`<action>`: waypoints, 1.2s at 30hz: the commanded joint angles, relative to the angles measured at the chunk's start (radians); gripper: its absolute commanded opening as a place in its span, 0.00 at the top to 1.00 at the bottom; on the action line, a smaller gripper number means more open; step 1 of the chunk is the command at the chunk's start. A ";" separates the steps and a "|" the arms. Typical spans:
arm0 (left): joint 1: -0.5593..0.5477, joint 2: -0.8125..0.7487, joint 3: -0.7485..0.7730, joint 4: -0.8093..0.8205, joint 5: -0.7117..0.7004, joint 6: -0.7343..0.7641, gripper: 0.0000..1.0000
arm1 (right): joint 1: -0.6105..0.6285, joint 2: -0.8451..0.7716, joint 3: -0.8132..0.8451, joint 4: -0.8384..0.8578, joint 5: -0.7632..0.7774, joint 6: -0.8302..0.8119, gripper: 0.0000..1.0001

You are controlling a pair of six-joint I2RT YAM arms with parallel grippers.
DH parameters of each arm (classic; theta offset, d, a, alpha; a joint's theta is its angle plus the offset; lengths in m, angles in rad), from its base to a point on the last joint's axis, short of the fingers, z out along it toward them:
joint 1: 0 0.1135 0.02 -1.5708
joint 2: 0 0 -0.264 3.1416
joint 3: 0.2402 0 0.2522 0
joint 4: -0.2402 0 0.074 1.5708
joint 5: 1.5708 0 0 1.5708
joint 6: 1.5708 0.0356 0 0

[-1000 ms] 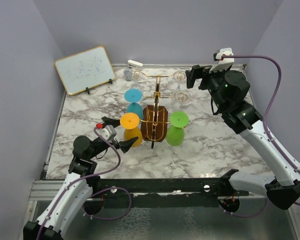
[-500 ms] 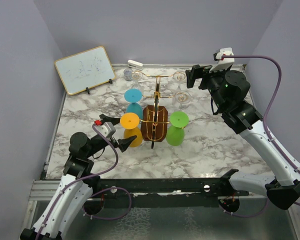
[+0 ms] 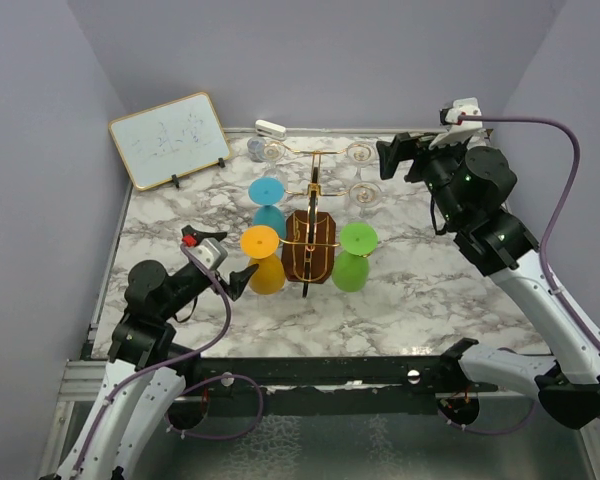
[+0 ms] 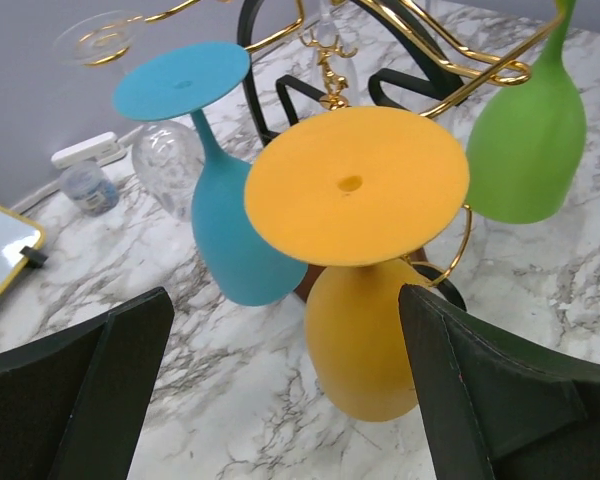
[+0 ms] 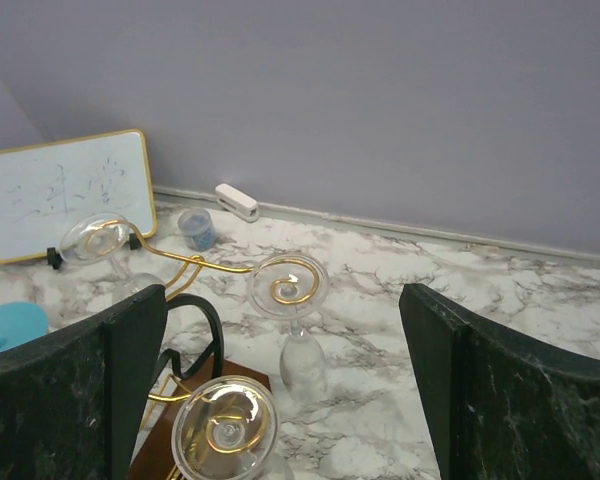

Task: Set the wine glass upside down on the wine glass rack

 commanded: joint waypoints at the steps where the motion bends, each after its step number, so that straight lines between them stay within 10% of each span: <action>1: 0.001 -0.001 0.082 -0.134 -0.134 0.075 0.02 | -0.003 -0.042 0.018 -0.027 -0.036 0.018 0.01; 24: 0.004 0.354 0.316 -0.328 -0.679 0.062 0.01 | -0.003 -0.165 0.027 -0.270 0.292 0.324 0.01; 36: 0.250 0.694 0.573 -0.419 -0.574 -0.038 0.01 | -0.004 -0.148 -0.096 -0.488 0.247 0.426 0.01</action>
